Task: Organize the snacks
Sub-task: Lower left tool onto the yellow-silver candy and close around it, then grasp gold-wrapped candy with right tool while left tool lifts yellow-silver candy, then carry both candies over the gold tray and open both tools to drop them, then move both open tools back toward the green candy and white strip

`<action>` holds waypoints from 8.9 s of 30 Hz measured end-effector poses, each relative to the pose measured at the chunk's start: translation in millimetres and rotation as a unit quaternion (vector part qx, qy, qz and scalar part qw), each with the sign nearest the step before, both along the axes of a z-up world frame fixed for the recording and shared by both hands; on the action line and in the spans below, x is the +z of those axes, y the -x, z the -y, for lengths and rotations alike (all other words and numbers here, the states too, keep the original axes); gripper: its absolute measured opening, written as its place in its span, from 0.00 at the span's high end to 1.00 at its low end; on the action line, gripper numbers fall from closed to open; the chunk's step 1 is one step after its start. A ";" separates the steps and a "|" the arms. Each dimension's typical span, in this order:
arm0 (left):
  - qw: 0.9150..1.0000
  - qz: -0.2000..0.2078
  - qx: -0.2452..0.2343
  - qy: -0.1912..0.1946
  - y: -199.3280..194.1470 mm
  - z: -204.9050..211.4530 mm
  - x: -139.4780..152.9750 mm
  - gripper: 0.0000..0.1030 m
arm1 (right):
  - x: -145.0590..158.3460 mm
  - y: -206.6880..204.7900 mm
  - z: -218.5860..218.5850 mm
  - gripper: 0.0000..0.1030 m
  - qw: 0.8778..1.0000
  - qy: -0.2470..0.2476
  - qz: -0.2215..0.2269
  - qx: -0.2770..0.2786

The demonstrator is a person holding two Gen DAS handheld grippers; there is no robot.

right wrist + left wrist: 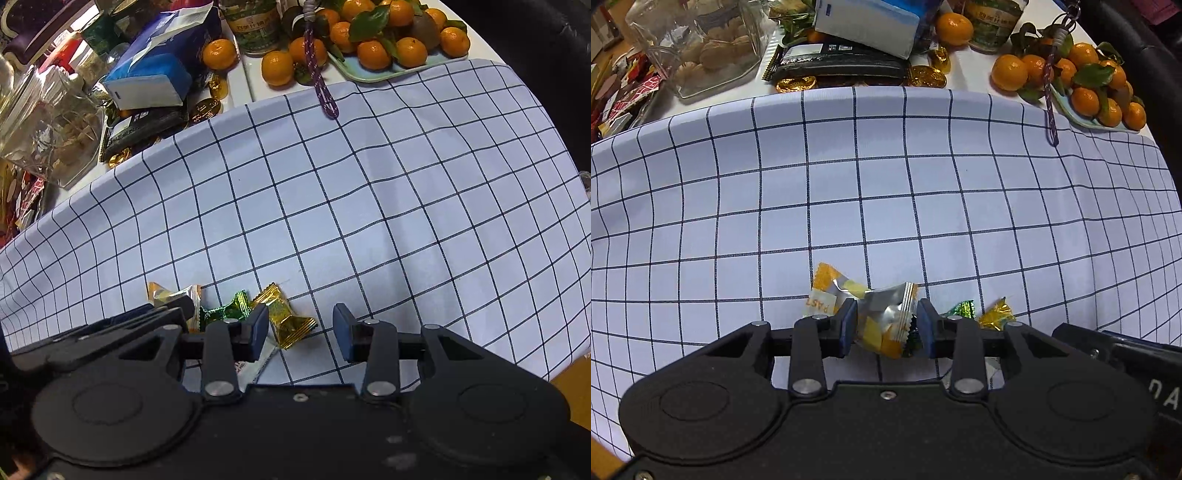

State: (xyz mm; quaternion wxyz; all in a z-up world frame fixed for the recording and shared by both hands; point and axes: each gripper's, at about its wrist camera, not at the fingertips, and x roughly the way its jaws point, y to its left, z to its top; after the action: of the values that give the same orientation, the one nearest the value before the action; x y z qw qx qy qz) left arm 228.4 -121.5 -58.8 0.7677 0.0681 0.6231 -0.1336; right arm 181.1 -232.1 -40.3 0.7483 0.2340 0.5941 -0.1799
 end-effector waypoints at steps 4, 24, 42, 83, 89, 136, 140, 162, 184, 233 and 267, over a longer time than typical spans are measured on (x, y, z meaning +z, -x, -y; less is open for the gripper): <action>1.000 0.005 0.013 -0.022 -2.7 -4.2 -4.2 0.58 | -0.2 -0.4 3.3 0.60 1.000 -0.021 -0.002 -0.006; 0.992 -0.009 0.123 0.008 -28.2 -59.9 6.7 0.55 | -1.0 -6.9 -12.0 0.60 1.000 -0.008 0.001 0.016; 0.995 -0.009 0.085 -0.059 -31.5 -40.7 -19.2 0.54 | -5.1 -7.0 -9.5 0.60 1.000 -0.013 -0.007 0.023; 1.000 -0.012 -0.012 0.015 17.3 -53.6 6.7 0.54 | -38.2 -20.2 -17.7 0.79 0.998 0.043 -0.025 0.029; 0.999 -0.014 -0.042 0.009 22.3 -38.3 1.2 0.54 | -26.8 -15.4 -6.5 0.79 0.999 0.036 -0.019 0.009; 0.998 0.049 0.002 -0.032 21.0 -30.5 9.5 0.58 | -0.4 -1.7 -8.7 0.79 0.998 0.049 0.026 0.011; 0.998 0.059 0.006 -0.032 27.0 -39.1 16.5 0.58 | 4.8 2.5 -8.5 0.79 0.997 0.058 0.041 0.014; 0.991 0.111 0.063 0.038 145.5 -114.3 65.9 0.58 | 50.9 106.3 -46.3 0.80 0.973 0.089 0.202 0.063; 0.995 0.087 0.035 0.033 248.3 -133.7 36.6 0.58 | 24.7 254.6 -76.6 0.80 0.978 0.032 0.205 -0.026; 0.996 0.074 0.014 0.038 254.4 -121.5 32.7 0.53 | 12.5 247.4 -93.0 0.68 0.987 0.054 0.149 0.020; 0.991 0.130 0.043 0.003 132.8 -104.7 85.9 0.54 | 48.5 138.0 -75.2 0.68 0.983 0.128 0.109 0.072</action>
State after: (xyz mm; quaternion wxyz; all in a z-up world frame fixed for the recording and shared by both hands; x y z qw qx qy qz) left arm 95.6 -16.7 27.2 0.8475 0.0557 0.5199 -0.0917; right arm 43.0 -156.9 8.2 0.8435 0.1114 0.4960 -0.1737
